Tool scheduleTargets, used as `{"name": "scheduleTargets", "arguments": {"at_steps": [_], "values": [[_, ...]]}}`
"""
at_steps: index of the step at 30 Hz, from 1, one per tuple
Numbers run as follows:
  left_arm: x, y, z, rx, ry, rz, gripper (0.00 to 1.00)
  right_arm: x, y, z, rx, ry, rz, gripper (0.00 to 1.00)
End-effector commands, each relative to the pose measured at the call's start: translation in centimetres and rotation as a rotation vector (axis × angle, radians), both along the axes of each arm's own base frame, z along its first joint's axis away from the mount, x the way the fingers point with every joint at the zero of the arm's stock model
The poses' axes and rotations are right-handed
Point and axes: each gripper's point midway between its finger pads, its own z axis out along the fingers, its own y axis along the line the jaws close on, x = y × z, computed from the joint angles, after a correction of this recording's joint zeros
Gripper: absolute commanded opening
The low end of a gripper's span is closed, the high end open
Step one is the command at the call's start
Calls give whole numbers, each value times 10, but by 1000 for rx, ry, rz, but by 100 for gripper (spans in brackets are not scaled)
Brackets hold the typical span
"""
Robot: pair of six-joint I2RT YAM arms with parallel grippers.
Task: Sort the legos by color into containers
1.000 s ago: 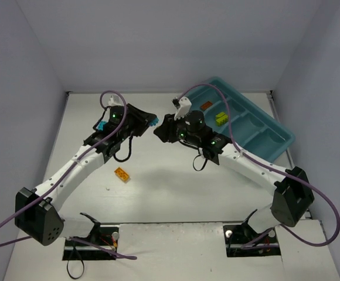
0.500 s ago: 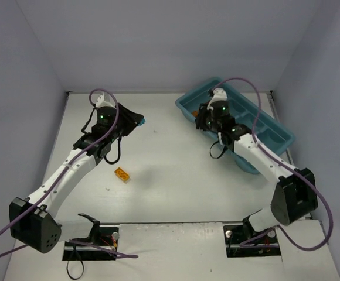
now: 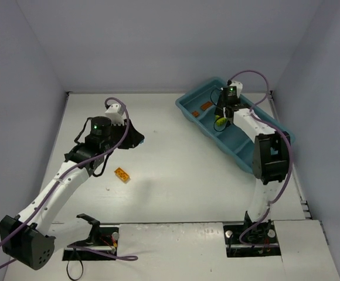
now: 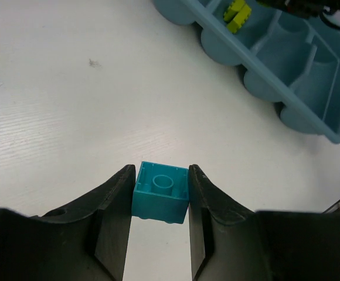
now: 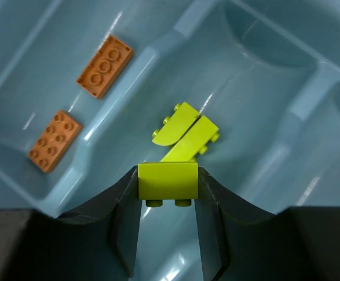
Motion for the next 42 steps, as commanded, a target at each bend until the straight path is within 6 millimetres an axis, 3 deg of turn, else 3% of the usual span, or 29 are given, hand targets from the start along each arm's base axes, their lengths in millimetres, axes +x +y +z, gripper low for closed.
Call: {"name": "scheduleTargets", "arguments": {"at_steps": [1,5,12,14,15,17,22,26,29,31,34,35,36,42], "values": [[-8,-7,22,42,-144,-131,0,25,1,29,21,-82,8,26],[-11,-10,22,71,-187,-187,0,33,11,35,47,-94,57,47],[-7,-17,24,105,-247,-260,2,20,23,75,75,-155,148,66],[-4,-21,23,112,-253,-276,3,14,31,76,98,-149,191,67],[-4,-23,24,112,-260,-291,4,8,33,87,116,-164,202,67],[-2,-27,23,130,-273,-312,5,-6,51,91,176,-157,291,65],[0,-40,26,183,-351,-377,8,-67,124,146,364,-209,619,62],[-2,-50,31,215,-413,-411,8,-114,167,174,508,-196,795,63],[8,-51,38,178,-399,-331,8,-143,197,178,552,-170,878,64],[24,-45,47,89,-318,-170,4,-163,217,167,528,-147,926,64],[37,-46,56,-89,-195,-2,0,-173,224,156,502,-172,918,61],[39,-47,56,-132,-163,27,0,-175,227,165,500,-224,914,60],[43,-49,54,-172,-127,62,0,-176,226,159,488,-226,903,59],[43,-60,53,-486,107,223,0,-187,233,168,408,-336,902,58]]}}
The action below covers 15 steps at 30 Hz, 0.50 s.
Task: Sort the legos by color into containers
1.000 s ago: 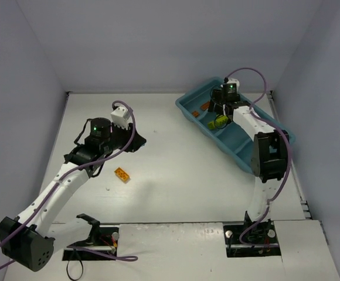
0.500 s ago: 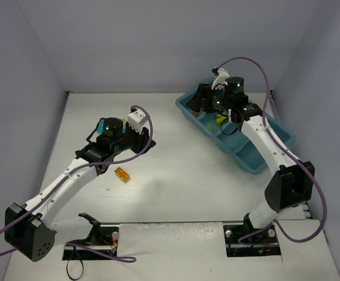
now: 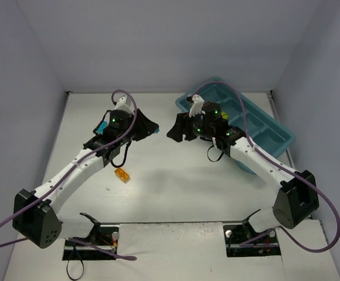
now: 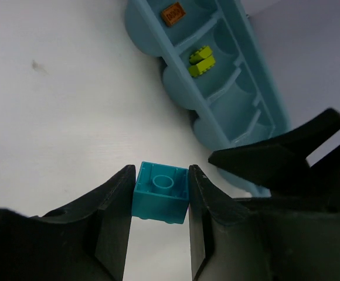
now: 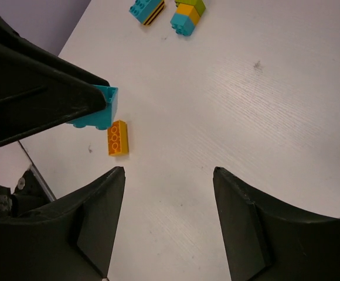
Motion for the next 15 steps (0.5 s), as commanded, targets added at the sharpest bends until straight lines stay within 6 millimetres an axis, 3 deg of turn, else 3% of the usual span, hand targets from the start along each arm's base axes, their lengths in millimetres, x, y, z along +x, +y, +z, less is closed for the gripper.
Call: {"name": "scheduleTargets", "arguments": {"at_steps": [1,7,15], "values": [[10,-10,50,-348,75,144,0,7,4,61,82,-244,-51,59],[8,-14,52,-516,195,208,0,4,19,81,122,-342,-75,62],[14,-17,80,-667,181,224,0,12,44,92,136,-383,-75,64]]}}
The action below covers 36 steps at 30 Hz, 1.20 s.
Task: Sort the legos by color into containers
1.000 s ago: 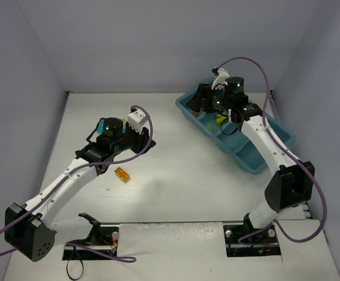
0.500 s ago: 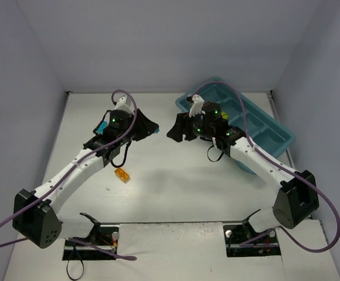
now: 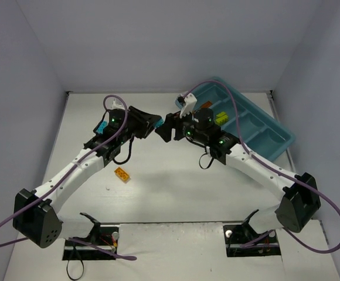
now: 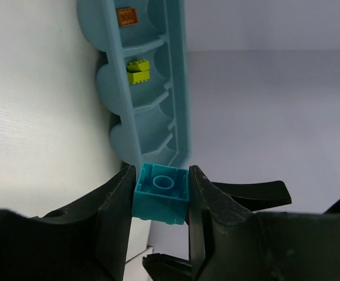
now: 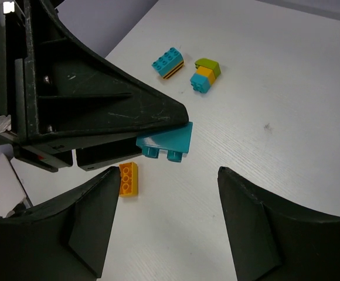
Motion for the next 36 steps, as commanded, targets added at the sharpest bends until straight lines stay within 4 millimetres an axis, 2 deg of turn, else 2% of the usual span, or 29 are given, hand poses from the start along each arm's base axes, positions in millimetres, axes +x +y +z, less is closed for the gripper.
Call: {"name": "scheduleTargets", "arguments": {"at_steps": [1,5,11,19,21,23,24,26,27,28,30,31,35,36], "values": [[8,0,52,-156,-90,49,1,18,11,50,85,-142,-34,64],[7,-1,54,-180,-85,50,1,23,15,60,109,-170,-56,64],[7,-2,53,-204,-82,50,4,32,19,61,133,-179,-86,64],[8,-3,49,-210,-77,51,4,35,24,72,174,-201,-83,58],[7,-5,49,-217,-75,46,4,37,26,66,163,-192,-84,55],[7,-6,50,-219,-81,42,4,37,28,64,161,-189,-80,43],[7,-7,51,-220,-82,39,5,38,27,63,159,-190,-81,33],[6,-6,49,-211,-84,39,12,39,24,61,152,-190,-99,22],[6,-5,47,-205,-84,42,19,39,22,60,147,-191,-105,11],[6,-4,46,-198,-86,45,32,40,20,58,132,-196,-111,8],[6,2,38,-170,-77,67,45,42,13,51,104,-188,-144,0],[6,4,36,-156,-77,72,55,44,6,44,76,-180,-167,0],[6,19,25,-80,-76,112,74,47,-18,34,43,-161,-227,0],[6,23,21,-60,-77,120,77,48,-25,27,22,-150,-248,0]]}}
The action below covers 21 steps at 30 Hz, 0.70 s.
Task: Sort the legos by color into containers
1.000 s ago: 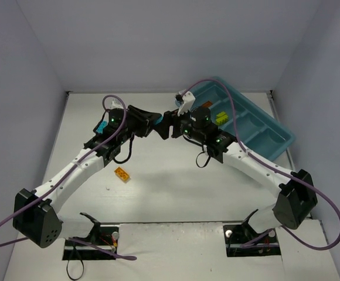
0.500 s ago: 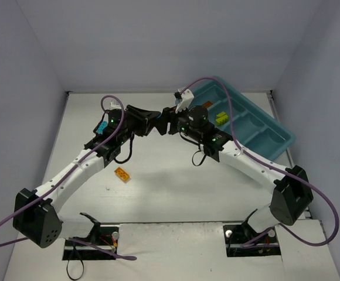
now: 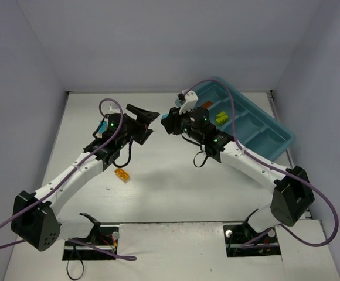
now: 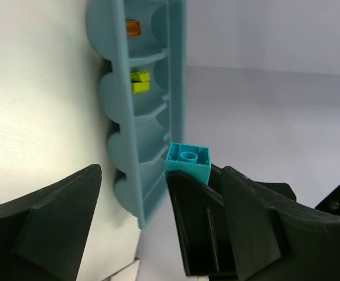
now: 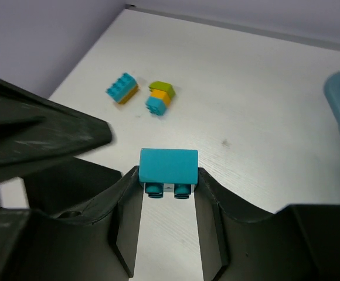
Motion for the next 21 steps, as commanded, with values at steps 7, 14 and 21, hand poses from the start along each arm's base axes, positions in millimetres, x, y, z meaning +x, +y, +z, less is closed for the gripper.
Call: {"name": "scheduleTargets", "arguments": {"at_steps": [7,14,21], "values": [[-2,92,2,475,-127,120,83,36,-158,-32,-114,138,-511,0],[-20,148,-20,927,-104,71,83,62,-291,-76,-106,338,-888,0],[-29,163,-63,1102,25,-107,83,90,-351,-117,-113,482,-1055,4]]}}
